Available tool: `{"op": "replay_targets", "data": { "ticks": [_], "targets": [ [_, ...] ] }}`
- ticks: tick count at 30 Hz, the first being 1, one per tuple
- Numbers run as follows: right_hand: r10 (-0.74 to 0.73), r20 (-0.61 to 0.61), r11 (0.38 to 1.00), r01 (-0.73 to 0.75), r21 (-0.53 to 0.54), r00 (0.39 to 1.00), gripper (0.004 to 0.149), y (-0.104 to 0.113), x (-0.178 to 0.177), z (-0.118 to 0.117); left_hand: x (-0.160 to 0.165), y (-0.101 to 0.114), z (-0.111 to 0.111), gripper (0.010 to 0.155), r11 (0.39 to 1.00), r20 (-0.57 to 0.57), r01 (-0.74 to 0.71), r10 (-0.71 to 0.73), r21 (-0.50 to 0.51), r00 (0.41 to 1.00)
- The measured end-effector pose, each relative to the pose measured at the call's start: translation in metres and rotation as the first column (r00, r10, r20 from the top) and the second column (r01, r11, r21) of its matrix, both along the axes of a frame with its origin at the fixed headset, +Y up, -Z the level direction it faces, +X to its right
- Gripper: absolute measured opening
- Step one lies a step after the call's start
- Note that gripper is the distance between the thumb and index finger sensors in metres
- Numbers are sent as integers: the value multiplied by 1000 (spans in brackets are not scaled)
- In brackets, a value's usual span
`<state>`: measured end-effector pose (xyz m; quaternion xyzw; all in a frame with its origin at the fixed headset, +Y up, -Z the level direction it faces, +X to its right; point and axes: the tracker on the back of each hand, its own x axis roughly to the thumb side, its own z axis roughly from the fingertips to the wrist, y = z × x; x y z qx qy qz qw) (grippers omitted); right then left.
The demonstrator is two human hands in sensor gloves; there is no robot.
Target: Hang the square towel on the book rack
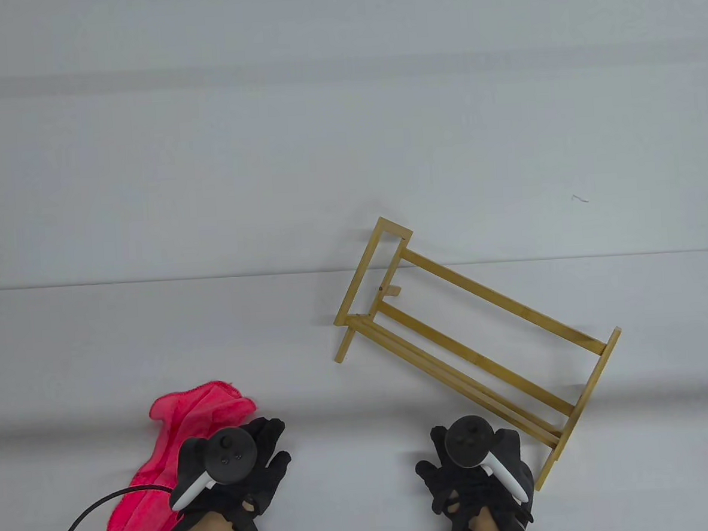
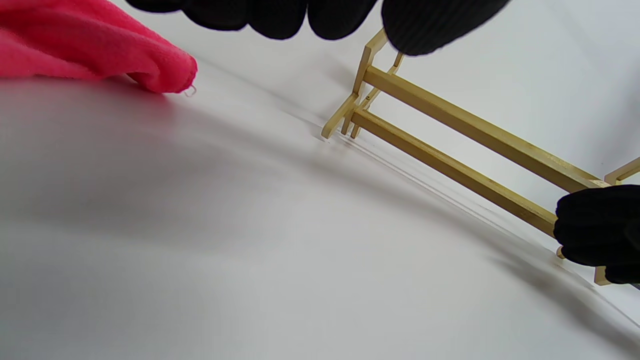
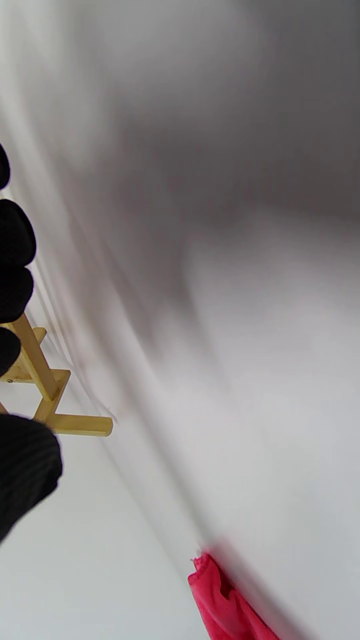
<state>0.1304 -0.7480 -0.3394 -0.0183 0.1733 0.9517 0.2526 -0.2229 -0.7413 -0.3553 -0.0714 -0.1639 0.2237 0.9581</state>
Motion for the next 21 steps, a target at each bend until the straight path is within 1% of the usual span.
{"op": "replay_targets", "data": {
  "ticks": [9,13,17,21],
  "targets": [
    [-1,-8,1000,1,-1,1000,72,1,-2,2,2,1,1,61,1000,15,-13,12,18,1000],
    [-2,-9,1000,2,0,1000,72,1,-2,2,0,5,0,61,998,9,-25,25,49,1000],
    [-2,-11,1000,2,-2,1000,72,1,-2,2,-5,10,0,61,996,-12,-40,41,85,999],
    [-7,-12,1000,7,-2,1000,72,1,-2,2,-19,16,-2,61,989,-67,-59,69,132,995]
  ]
}}
